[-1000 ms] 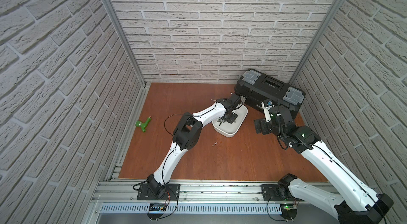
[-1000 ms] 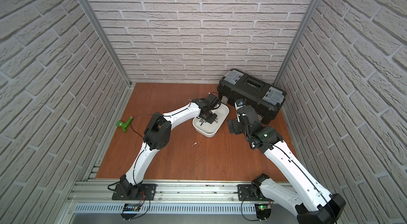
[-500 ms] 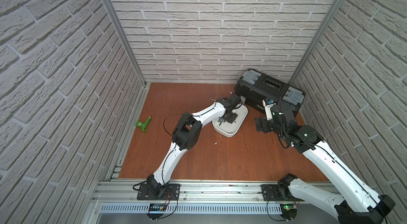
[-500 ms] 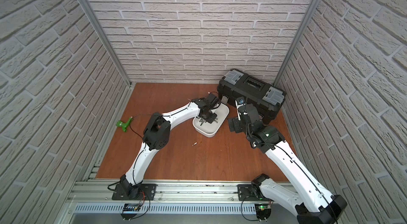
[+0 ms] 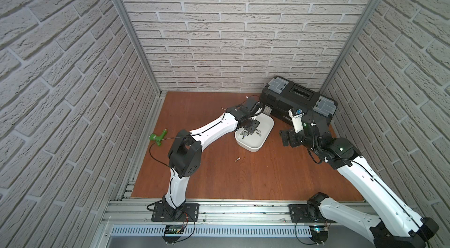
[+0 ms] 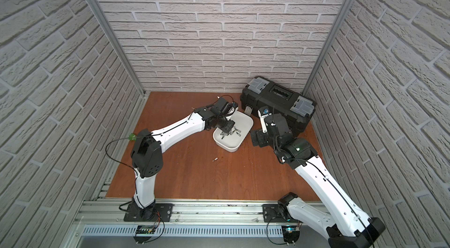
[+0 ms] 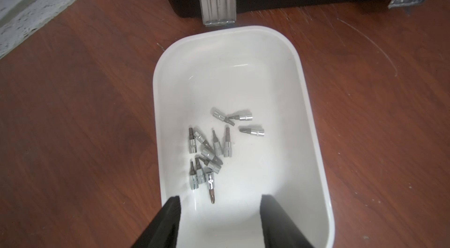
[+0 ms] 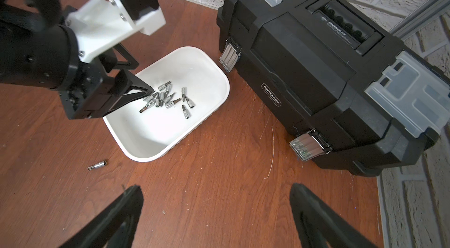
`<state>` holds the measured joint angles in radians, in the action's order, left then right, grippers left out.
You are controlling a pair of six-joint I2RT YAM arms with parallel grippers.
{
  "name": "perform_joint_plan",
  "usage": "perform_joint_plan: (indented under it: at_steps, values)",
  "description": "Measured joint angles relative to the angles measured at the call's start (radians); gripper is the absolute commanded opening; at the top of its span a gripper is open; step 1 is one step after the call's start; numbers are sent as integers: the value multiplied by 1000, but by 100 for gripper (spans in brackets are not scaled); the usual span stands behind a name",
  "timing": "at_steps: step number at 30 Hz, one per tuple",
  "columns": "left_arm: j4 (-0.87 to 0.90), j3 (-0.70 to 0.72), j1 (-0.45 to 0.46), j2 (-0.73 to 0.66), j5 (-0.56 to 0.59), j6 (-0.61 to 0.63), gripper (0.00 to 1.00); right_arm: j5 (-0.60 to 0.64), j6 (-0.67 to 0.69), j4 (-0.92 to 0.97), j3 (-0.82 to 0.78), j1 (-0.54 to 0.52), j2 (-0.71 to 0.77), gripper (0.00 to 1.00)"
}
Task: Put the bit on the desktop into the storage box
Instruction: Pick up the screwdriver bit from the center of the board.
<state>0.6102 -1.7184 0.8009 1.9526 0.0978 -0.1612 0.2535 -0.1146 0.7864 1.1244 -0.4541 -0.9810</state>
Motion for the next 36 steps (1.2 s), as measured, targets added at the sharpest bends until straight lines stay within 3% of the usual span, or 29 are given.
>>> perform_joint_plan:
  at_steps: [9, 25, 30, 36]
  values:
    - [-49, 194, 1, -204, 48, -15, 81, -32, 12, 24, 13, 0, 3, 99]
    - [-55, 585, 28, -645, 108, -60, 97, -16, 11, 32, 21, 0, 34, 99]
    - [-47, 686, 60, -724, 119, -94, 97, -2, -10, 24, 14, 0, 52, 99]
    - [-32, 733, 113, -697, 95, -127, 90, 8, -26, 18, 9, 0, 55, 99]
